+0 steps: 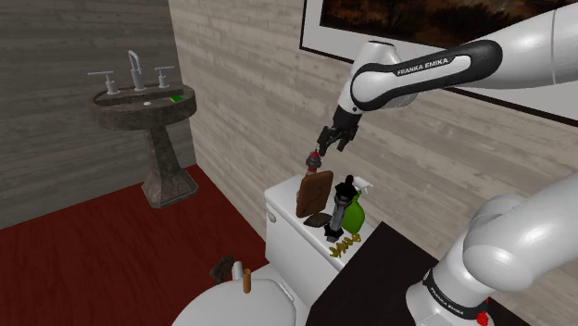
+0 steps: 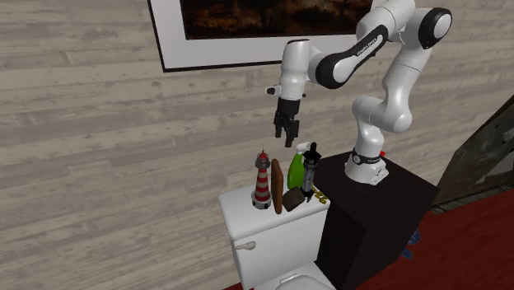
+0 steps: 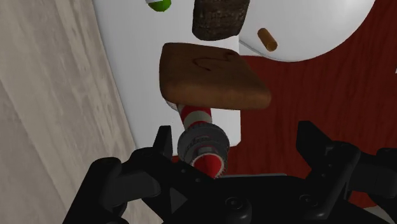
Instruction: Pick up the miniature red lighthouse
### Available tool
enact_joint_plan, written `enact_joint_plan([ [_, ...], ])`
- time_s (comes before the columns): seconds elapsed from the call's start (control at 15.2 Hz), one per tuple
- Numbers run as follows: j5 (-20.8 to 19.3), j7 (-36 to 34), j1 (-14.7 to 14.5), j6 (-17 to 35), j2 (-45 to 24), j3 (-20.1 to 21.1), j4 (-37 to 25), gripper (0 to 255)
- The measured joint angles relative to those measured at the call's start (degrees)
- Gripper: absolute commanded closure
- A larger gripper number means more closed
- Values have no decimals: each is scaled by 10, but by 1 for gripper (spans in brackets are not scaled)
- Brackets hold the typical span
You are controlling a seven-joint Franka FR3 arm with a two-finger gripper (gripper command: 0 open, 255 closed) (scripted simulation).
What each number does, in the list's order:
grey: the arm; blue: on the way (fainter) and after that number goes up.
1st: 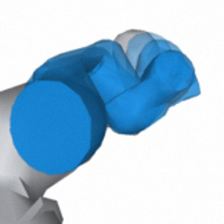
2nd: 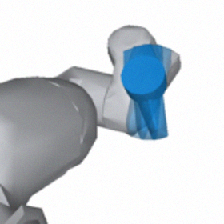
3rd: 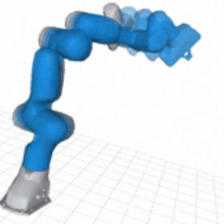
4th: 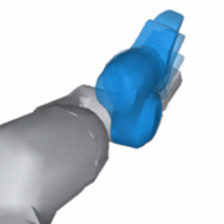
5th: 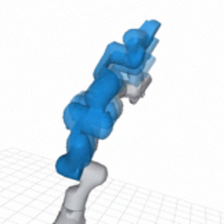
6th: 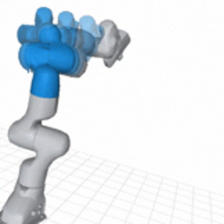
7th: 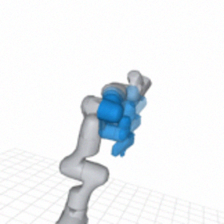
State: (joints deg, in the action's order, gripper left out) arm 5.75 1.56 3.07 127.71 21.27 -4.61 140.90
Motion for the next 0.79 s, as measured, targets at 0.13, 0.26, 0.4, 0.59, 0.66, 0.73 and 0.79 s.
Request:
enact_joint_plan([
  [0.13,9,-4,0,38,-36,-2,-2,0],
  [0.26,19,-1,0,79,-81,-7,-11,0],
  [0.4,27,1,0,100,-112,-10,-23,0],
  [0.59,35,6,-2,128,-131,-11,-15,0],
  [0.66,37,8,-3,136,-137,-11,-13,0],
  [0.73,39,10,-3,143,-142,-11,-11,0],
  [0.79,42,12,-4,152,-149,-11,-9,0],
])
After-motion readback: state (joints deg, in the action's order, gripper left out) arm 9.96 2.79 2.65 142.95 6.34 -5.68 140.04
